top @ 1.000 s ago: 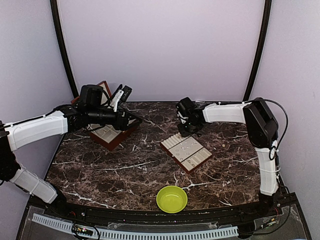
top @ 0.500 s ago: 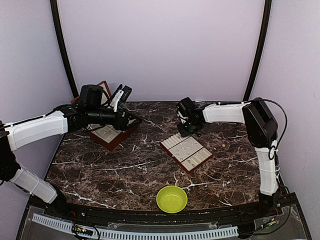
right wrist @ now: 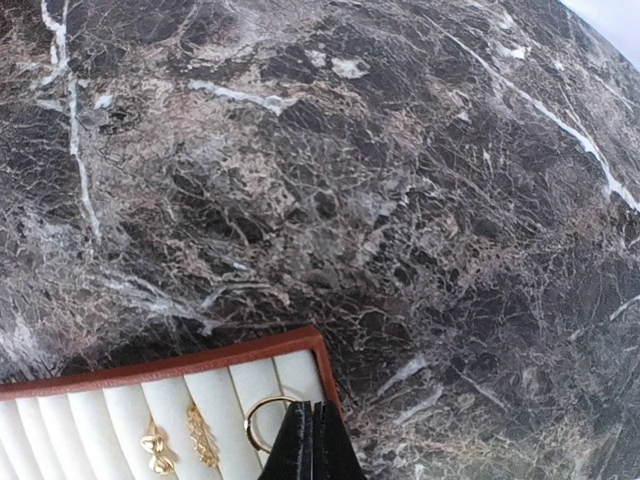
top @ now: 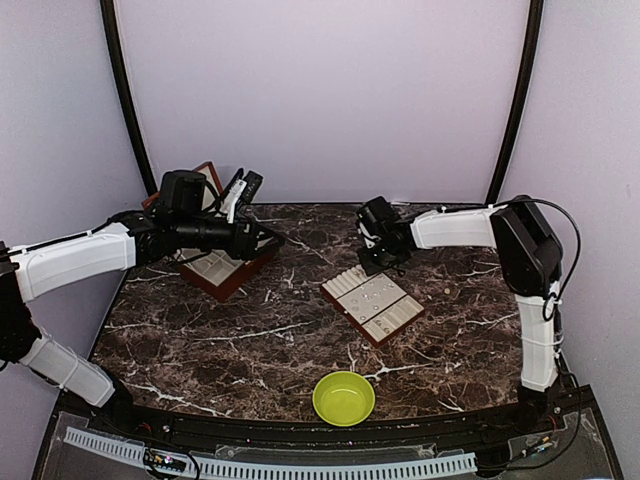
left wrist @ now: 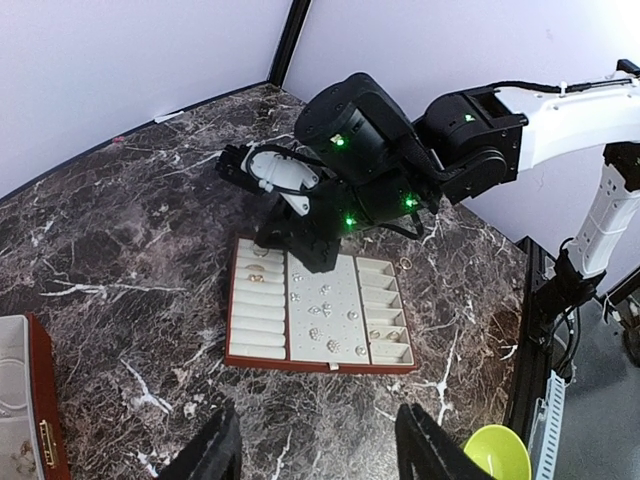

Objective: Organize the mixed jewelry
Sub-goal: Pick up the ring from the ring tray.

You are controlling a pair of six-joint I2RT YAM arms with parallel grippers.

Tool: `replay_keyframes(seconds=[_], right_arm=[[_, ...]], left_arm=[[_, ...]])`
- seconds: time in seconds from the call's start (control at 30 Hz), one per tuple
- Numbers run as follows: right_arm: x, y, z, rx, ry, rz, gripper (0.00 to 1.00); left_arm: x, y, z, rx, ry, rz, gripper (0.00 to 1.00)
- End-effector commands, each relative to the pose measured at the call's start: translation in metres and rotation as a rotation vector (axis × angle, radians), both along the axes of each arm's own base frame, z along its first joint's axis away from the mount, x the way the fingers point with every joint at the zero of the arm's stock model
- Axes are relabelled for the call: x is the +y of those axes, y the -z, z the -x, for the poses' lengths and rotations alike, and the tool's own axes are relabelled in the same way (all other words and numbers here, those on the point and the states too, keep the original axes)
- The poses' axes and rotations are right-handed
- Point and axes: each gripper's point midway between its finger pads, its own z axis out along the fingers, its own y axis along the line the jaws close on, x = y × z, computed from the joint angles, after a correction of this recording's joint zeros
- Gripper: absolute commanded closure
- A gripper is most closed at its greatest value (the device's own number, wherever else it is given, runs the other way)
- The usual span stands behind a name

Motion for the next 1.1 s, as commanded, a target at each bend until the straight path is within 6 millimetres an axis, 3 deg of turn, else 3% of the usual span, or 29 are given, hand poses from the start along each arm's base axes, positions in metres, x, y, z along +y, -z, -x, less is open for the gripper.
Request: replay_keyframes(seconds=[0.0,0.2,0.37,0.6,0.63,0.9,1.07], right_arm=[[-0.006,-0.035,0.0,-0.076,0.007,-0.042,1.0],[-0.01,-0.063,0.011,-0.137,0.007,-0.127,1.0],[-0.01,-0.084,0.029,-0.178,-0.022,-0.228,1.0],[-0.01,-0.12,0.064,-0.265,-0.084,-0.368,1.0],[-0.011,-0.12,0.071,-0.275,-0.092,-0.383,1.0],[-0.003,-0.141,0.115,-0.359,-0.19,-0.511,1.0],[0.006,-0.152,0.134,-0.399,-0.249,-0.579,1.0]], left_arm=[[0.002,-0.009,-0.002,-0.009,-0.025,0.042,0.45],[0.001,-0.015,-0.012,-0.001,-0.079,0.069,0.45],[-0.014,-0.02,-0.017,-0.007,-0.133,0.143,0.45],[-0.063,-0.012,-0.012,0.053,-0.136,0.245,0.45],[-0.068,-0.017,-0.013,0.048,-0.13,0.263,0.45],[-0.118,0.003,-0.006,0.166,-0.07,0.321,0.45],[-0.14,0.005,0.001,0.2,-0.018,0.336,0.45]])
